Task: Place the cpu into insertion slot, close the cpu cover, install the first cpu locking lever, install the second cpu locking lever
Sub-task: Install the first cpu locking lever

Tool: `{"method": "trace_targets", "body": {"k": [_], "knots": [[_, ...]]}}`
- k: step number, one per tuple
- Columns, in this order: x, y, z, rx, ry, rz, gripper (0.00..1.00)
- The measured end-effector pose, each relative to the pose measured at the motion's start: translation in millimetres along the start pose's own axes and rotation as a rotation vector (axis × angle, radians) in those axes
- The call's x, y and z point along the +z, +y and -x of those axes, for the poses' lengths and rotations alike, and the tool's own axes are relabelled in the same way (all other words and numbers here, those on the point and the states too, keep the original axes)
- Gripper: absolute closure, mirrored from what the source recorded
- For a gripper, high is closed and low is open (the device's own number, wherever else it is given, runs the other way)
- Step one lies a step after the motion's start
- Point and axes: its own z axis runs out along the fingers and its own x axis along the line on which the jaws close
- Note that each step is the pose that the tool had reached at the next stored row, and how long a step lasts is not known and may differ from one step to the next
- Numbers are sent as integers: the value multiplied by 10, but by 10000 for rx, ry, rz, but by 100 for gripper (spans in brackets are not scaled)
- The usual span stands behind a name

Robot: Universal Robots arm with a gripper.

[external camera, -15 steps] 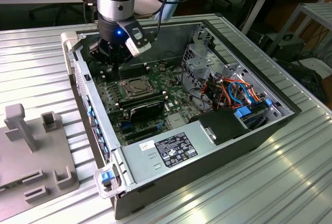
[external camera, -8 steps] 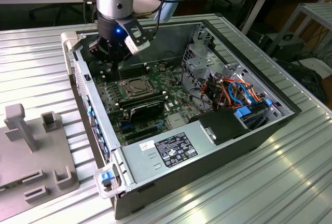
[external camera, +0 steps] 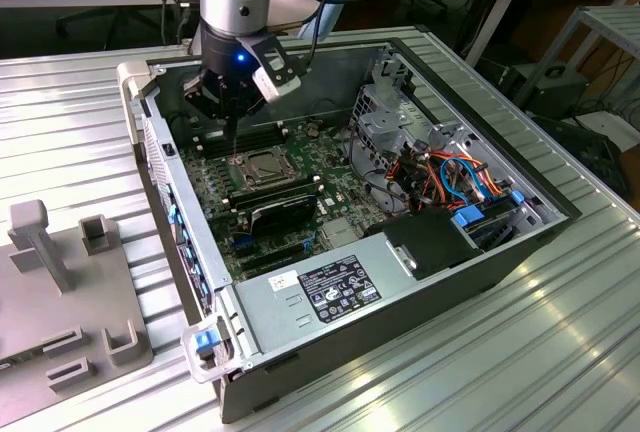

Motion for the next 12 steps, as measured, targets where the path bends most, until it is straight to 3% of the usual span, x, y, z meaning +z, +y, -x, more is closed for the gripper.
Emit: {"method": "trace_targets", "body": {"k": [2, 12], "knots": [[4, 4, 39, -30, 1, 1, 89], [20, 4, 42, -128, 3, 2, 89]]}}
